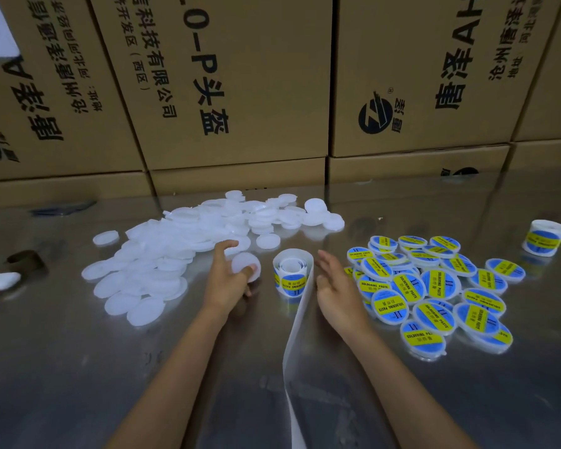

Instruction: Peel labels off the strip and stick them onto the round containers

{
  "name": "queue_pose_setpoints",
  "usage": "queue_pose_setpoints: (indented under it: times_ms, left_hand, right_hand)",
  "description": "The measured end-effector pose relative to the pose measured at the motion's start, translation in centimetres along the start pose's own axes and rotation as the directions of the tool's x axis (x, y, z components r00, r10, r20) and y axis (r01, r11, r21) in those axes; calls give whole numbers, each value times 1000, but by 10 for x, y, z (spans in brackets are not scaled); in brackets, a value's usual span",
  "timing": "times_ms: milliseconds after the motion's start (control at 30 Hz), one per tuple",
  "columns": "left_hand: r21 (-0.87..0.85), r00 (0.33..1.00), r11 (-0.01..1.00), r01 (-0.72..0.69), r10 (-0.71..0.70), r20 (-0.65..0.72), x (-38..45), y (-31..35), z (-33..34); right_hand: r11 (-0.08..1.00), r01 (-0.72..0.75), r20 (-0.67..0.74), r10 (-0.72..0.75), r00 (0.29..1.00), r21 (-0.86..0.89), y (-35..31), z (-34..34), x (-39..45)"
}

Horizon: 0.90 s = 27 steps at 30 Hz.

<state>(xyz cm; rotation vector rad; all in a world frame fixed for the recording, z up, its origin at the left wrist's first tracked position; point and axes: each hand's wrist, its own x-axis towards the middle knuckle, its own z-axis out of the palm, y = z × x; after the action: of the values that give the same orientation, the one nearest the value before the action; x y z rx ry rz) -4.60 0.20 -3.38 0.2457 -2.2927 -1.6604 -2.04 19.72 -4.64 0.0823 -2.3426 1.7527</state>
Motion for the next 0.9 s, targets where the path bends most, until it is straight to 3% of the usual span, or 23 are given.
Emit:
queue_pose_setpoints:
  times_ms: [100, 167, 233, 333, 433, 700, 900]
  left_hand:
    - [-75, 1000, 997, -28, 28, -5, -25, 13, 2]
    - [-148, 999, 988, -51, 48, -25, -40, 24, 3]
    - [-213, 998, 976, -36, 46, 46, -51, 32, 7]
    - [-128, 977, 992, 7, 21, 214, -64, 39, 16]
    - [-43, 962, 999, 17, -5, 274, -68, 42, 23]
    - [-44, 972, 999, 18, -7, 233, -61, 34, 26]
    - [-81, 962, 997, 19, 4, 275, -61, 33, 22]
  right_hand:
    - [999, 4, 37, -6, 999, 49, 0, 0, -1]
    - [997, -4, -14, 6, 1000, 81, -1, -1, -1]
    - [992, -10, -68, 18, 998, 124, -2, -2, -1]
    - [993, 6, -84, 4, 996, 115, -4, -5, -2]
    - [997, 17, -48, -13, 999, 81, -3, -7, -4]
    - [992, 116, 26, -114, 993, -59, -1, -2, -6]
    - [991, 127, 58, -126, 990, -28, 2, 0, -7]
